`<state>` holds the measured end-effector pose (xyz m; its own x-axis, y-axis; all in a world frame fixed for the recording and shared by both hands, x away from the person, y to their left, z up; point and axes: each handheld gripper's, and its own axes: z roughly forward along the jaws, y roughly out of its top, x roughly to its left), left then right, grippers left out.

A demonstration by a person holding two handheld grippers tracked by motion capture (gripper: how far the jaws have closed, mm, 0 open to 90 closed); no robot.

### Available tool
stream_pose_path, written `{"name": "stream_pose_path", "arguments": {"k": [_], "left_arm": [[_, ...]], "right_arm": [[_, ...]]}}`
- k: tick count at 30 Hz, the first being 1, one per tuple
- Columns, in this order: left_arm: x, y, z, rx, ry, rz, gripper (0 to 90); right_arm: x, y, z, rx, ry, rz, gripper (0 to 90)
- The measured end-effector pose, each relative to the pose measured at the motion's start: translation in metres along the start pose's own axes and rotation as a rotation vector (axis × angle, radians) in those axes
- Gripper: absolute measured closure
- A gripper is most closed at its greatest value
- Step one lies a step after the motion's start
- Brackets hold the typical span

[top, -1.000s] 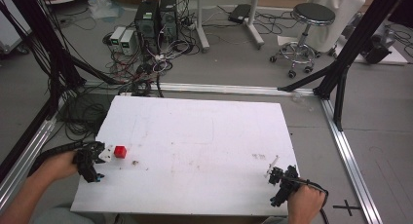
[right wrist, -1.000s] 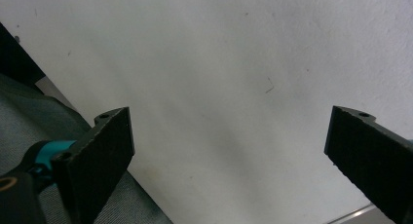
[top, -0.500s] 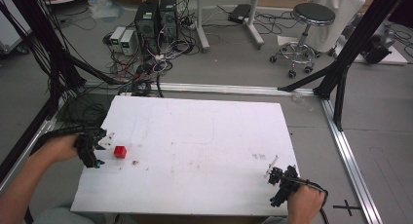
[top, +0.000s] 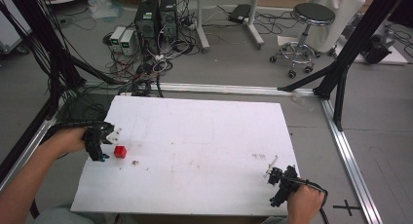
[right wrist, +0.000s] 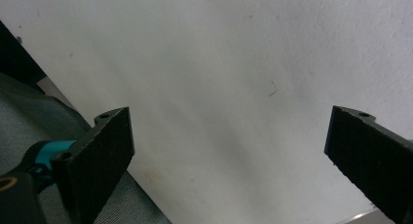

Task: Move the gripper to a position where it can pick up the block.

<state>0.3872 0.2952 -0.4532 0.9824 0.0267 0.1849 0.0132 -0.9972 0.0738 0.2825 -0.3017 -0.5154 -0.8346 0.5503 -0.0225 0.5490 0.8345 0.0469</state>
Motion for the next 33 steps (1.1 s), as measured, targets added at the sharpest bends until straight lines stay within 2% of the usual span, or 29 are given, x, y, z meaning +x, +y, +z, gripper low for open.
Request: {"name": "stream_pose_path", "arguments": {"k": [4,8,10,13,14,19,30,33], "left_arm": [[0.006,0.006,0.007,0.005,-0.021,0.015,21.7],[0.01,0.011,0.013,0.023,-0.036,0.004,21.7],[0.013,0.014,0.016,0.032,-0.042,0.013,21.7],[0.013,0.015,0.019,0.029,-0.057,0.007,21.7],[0.013,0.017,0.021,0.031,-0.053,0.022,21.7],[0.015,0.022,0.028,0.04,-0.074,0.043,21.7],[0.019,0.025,0.042,0.077,-0.109,0.073,21.8],[0.019,0.025,0.045,0.075,-0.12,0.076,21.8]], "right_arm": [[0.0,0.0,0.001,0.002,-0.002,-0.005,3.2],[0.0,0.001,0.0,0.004,-0.002,-0.008,3.2],[0.0,0.001,0.001,0.003,-0.003,-0.006,3.3],[0.0,0.002,0.0,0.003,-0.003,-0.01,3.3],[0.001,0.003,0.001,-0.001,0.0,-0.008,3.3],[0.001,0.003,0.001,-0.004,0.0,-0.006,3.3],[0.0,0.002,0.001,0.0,0.0,-0.005,3.2],[0.0,0.001,0.002,-0.003,0.003,-0.005,3.2]]}}
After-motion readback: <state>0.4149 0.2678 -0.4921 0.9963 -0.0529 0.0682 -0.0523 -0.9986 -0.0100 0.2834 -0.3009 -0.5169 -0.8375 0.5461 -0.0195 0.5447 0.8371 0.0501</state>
